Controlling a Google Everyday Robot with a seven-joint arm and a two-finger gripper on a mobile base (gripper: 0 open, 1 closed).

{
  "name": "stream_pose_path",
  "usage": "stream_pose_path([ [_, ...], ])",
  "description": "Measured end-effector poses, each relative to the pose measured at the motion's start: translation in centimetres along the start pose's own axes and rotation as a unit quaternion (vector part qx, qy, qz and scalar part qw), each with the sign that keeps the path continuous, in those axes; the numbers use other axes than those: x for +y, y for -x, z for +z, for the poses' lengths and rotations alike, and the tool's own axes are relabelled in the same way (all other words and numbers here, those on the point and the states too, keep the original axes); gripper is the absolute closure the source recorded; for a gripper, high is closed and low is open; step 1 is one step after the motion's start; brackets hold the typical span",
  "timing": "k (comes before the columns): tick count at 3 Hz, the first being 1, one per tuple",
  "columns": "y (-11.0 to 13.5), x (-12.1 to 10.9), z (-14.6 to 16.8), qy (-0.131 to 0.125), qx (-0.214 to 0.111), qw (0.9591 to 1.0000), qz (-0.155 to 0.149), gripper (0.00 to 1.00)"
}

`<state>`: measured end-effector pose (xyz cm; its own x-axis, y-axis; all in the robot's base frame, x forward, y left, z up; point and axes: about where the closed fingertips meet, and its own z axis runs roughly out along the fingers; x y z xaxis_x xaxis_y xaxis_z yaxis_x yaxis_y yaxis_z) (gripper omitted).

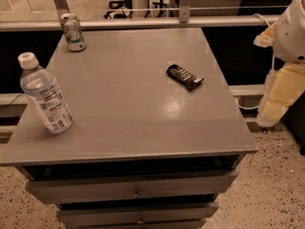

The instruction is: Move rxbar chocolate near 7up can

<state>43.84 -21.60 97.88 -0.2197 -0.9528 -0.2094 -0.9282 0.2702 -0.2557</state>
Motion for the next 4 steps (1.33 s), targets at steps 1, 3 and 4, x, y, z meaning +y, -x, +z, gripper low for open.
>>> stream_pose_path([
  [1, 0.1, 0.0, -0.1, -0.002, -0.003, 1.0000, -0.001, 0.00],
  [3, 3.4, -3.5, 5.9, -0.034, -0.076, 0.9960, -0.031, 0.00],
  [4, 6.3, -8.9, 11.7, -0.036, -0.148, 0.9883, -0.001, 0.00],
])
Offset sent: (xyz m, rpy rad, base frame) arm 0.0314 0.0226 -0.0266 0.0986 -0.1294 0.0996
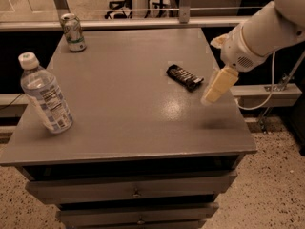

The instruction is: Move rxbar chocolate near 7up can

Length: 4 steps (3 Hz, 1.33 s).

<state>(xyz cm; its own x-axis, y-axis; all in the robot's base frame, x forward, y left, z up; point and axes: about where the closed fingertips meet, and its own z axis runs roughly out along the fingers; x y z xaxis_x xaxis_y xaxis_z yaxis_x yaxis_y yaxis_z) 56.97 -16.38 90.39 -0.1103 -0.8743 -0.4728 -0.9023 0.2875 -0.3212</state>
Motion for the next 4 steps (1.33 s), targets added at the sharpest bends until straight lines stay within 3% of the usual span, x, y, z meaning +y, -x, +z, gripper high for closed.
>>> stream_pose_path([
  [1, 0.4, -2.9, 3.4, 0.000, -0.042, 0.9985, 0.035, 0.00],
  [2, -0.2, -5.9, 5.5, -0.009, -0.063, 0.9949, 0.078, 0.00],
  [3, -1.7, -7.7, 7.1, -0.010, -0.072, 0.9890, 0.128, 0.00],
  [4, -2.4, -8.0, 8.4, -0.002, -0.082, 0.9840, 0.159, 0.00],
])
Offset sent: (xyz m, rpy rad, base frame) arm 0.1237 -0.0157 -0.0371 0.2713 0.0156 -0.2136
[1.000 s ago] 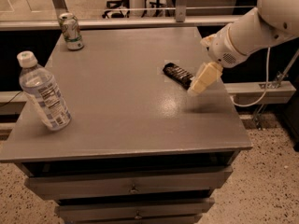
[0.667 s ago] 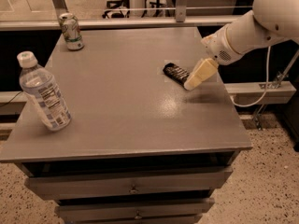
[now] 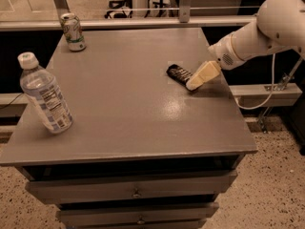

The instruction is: Move rxbar chocolate near 7up can

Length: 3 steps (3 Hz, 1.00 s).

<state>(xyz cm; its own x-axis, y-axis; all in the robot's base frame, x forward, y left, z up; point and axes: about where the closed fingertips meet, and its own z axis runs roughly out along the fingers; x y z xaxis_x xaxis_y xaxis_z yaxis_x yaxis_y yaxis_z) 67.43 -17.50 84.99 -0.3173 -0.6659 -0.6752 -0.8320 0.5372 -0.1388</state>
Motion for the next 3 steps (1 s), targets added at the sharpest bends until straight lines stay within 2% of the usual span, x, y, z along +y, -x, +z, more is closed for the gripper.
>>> stream_pose_path([
  [1, -0.76, 0.26, 1.60, 0.014, -0.012, 0.9996, 0.021, 0.01],
  [3, -0.80, 0.38, 2.40, 0.023, -0.020, 0.9991, 0.031, 0.46],
])
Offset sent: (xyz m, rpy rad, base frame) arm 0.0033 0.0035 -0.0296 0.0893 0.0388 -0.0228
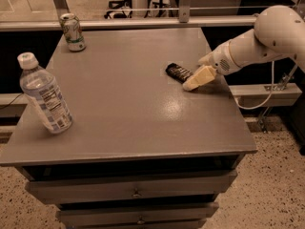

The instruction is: Move rxbar chocolate near 7up can

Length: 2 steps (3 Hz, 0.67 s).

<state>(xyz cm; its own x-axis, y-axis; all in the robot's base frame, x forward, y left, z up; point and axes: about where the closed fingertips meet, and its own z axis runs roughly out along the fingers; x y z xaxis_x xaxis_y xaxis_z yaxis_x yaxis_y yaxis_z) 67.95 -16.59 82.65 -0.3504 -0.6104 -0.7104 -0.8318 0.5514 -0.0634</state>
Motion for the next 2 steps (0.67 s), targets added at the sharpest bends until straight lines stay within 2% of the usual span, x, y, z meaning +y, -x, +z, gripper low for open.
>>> stream_pose_path([
  [1, 1.9, 0.1, -0.3, 0.006, -0.002, 0.9999, -0.010, 0.76],
  [2, 3.7, 0.3, -0.7, 0.009, -0.007, 0.9996, -0.025, 0.98],
])
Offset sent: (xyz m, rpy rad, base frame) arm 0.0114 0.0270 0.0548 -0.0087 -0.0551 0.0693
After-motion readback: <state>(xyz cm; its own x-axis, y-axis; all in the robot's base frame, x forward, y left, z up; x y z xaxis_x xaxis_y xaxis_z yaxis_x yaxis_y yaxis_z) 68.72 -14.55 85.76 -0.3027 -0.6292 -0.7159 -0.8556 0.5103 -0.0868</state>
